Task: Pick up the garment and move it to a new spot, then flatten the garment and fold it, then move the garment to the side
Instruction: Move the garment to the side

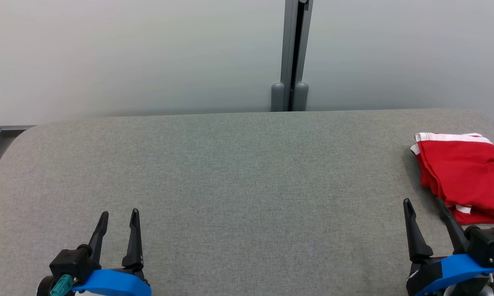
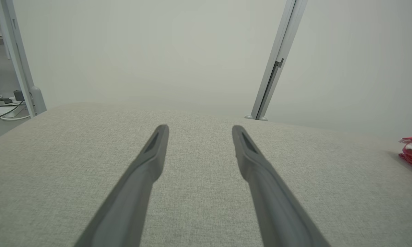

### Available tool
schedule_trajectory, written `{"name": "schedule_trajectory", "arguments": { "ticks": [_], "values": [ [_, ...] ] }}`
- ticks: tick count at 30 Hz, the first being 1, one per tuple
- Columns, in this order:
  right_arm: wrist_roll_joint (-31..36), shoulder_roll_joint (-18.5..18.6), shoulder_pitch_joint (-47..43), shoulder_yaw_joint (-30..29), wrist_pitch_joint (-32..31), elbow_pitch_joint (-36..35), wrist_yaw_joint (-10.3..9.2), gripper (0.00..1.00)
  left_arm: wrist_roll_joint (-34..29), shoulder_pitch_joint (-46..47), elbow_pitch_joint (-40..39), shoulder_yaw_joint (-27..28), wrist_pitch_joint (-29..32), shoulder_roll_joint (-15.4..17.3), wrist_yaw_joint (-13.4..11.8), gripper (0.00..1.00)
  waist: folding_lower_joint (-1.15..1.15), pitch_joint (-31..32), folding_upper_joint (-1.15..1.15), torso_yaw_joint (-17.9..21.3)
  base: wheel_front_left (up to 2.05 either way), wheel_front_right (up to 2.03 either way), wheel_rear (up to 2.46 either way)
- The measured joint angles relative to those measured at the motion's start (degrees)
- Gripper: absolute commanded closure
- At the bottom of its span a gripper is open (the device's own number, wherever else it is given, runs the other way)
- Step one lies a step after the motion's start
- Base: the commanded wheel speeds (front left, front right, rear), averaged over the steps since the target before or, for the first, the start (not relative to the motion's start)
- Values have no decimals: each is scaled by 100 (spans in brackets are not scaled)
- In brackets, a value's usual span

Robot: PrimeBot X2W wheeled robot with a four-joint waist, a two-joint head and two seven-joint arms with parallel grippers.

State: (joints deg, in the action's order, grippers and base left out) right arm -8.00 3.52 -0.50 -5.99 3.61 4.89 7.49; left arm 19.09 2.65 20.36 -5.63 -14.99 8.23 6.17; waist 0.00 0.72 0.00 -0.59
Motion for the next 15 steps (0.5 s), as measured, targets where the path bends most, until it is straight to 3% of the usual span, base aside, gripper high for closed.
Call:
{"name": "schedule_trajectory", "arguments": {
  "ticks": [15],
  "values": [
    [-21, -45, 7, 76, 43, 192, 0, 0, -1, 1, 56, 97, 0, 0, 44, 0, -1, -45, 0, 62, 0, 0, 0]
  ]
}}
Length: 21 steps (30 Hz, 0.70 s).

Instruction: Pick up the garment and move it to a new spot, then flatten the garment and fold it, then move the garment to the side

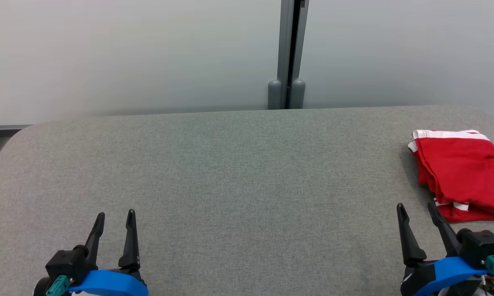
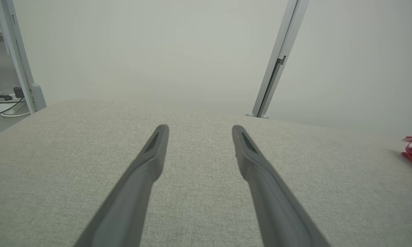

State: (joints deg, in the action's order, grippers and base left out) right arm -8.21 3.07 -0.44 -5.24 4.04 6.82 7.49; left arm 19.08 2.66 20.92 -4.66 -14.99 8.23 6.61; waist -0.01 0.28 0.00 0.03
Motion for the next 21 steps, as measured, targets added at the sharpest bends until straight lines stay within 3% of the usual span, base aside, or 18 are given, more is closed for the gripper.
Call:
{"name": "schedule_trajectory", "arguments": {
  "ticks": [12, 13, 21],
  "values": [
    [-55, -9, 71, 127, 108, 254, 0, 0, -44, 1, 3, 30, 0, -1, 25, 0, 0, 18, 0, 59, 0, 0, 0],
    [-55, -12, 56, 129, 107, 293, 0, 100, -40, -13, 36, 23, 4, -8, 25, 100, 0, 19, 0, 60, 0, 0, 0],
    [-348, -55, -65, 105, 1, 646, 0, 100, 229, -254, 298, 38, 137, -131, 25, 100, 0, 17, 0, 60, 0, 0, 0]
  ]
}}
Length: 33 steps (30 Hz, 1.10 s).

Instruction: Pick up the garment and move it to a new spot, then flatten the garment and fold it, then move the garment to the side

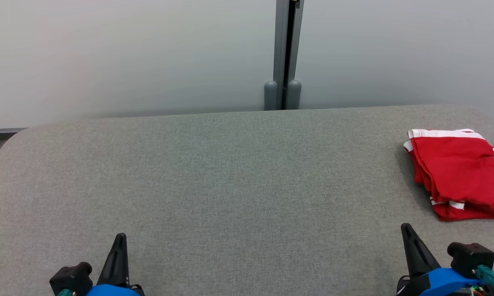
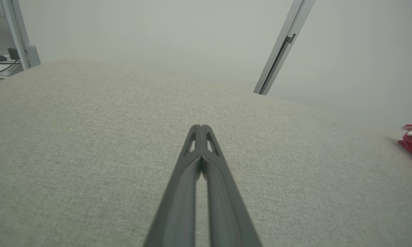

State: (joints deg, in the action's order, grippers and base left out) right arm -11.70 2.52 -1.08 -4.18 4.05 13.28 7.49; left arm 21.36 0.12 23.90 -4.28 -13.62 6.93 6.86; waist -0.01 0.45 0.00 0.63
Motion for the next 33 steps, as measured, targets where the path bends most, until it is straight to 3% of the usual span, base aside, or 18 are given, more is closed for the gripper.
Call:
{"name": "schedule_trajectory", "arguments": {
  "ticks": [33],
  "values": [
    [-3172, 0, 204, -76, -400, 15, -1, 100, 2793, 153, -380, 404, 795, -165, 1, 100, 0, -17, 0, -17, 0, 0, 0]
  ]
}}
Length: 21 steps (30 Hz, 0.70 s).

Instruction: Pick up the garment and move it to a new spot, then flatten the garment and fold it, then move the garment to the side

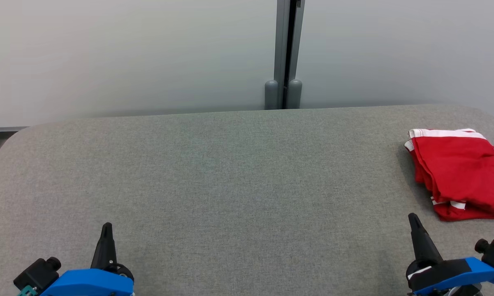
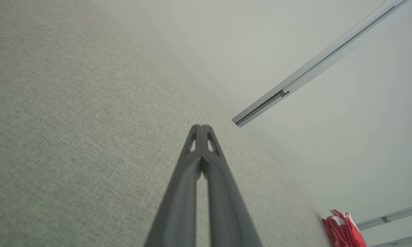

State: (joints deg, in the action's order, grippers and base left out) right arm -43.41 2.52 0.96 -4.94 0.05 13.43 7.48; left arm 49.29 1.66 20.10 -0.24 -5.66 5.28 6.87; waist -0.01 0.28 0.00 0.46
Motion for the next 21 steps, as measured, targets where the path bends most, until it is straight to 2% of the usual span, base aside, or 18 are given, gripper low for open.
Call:
{"name": "schedule_trajectory", "arguments": {
  "ticks": [21],
  "values": [
    [-1512, 2, 141, -49, -202, 18, 0, 100, 1333, 118, -179, 205, 372, -59, 21, 100, 0, -11, 0, -11, 0, 0, 0]
  ]
}}
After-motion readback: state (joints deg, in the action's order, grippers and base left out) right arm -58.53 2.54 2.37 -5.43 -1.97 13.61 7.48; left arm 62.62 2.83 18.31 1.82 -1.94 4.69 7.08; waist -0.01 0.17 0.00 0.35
